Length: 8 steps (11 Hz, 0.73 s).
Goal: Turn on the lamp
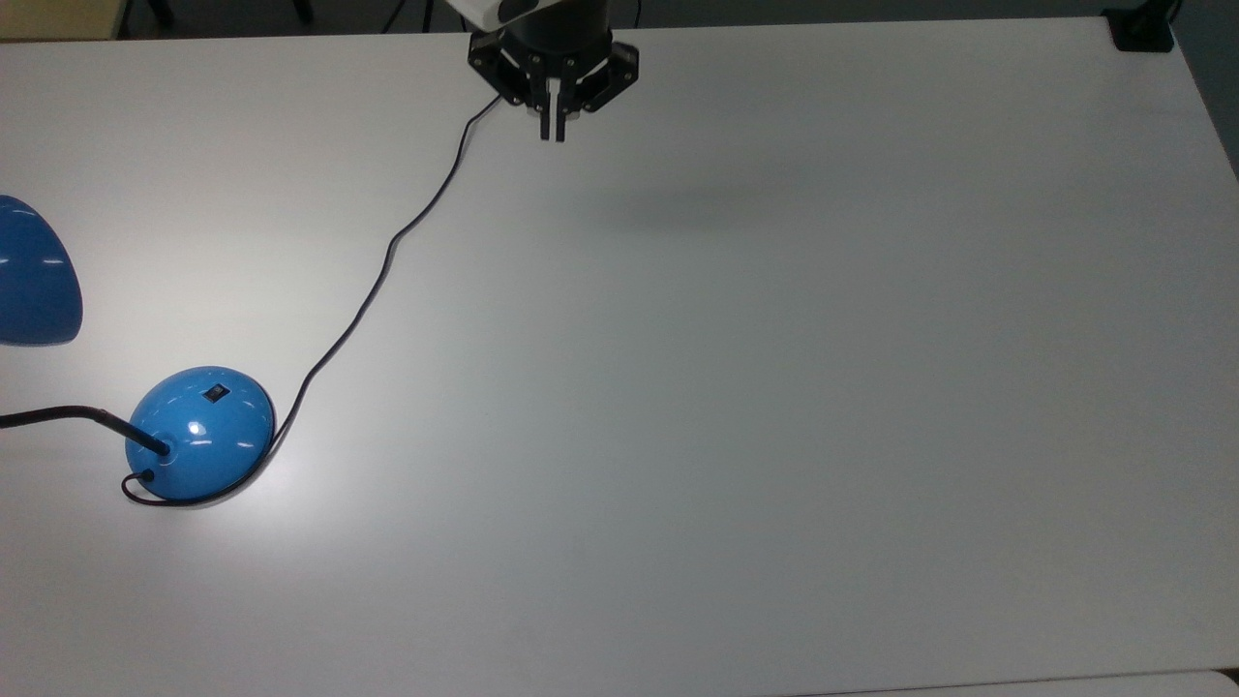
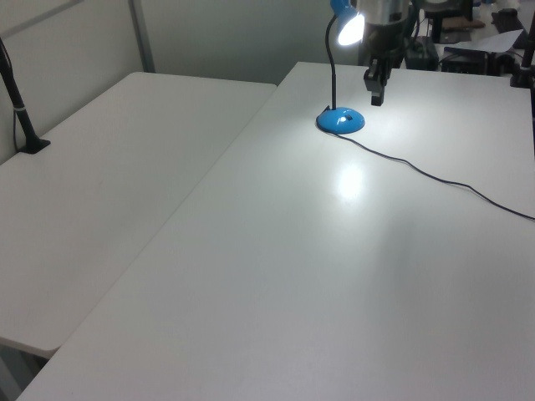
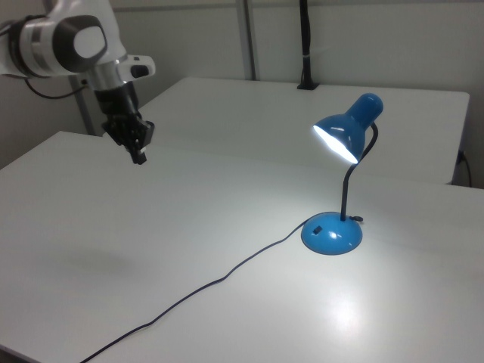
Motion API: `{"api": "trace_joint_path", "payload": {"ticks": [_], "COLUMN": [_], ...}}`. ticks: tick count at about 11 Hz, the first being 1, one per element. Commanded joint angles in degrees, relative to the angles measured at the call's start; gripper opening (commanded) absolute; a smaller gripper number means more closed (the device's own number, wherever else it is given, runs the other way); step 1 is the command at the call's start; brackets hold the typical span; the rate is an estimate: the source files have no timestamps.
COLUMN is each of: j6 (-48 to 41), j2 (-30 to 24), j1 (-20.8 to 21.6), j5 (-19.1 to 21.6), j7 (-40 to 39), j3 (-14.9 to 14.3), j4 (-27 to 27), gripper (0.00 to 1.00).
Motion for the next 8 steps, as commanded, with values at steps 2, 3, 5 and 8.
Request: {"api": "trace_joint_path", "payload": {"ticks": [2, 3, 5, 8], "j6": [-4.17, -4.79, -7.59, -8.66], "j2": [-2.80, -2.80, -2.80, -2.45], "j1": [2.45, 2.19, 2.01, 1.83], "j5": [-0.34, -0.78, -2.09, -2.10], "j7": [-2.33, -2.51, -4.87, -4.97], "j3": [-1.49, -1.40, -1.31, -1.31], "j4": [-0.32, -0.15, 0.46, 1.35], "gripper": [1.00, 1.00, 1.00, 1.00]}}
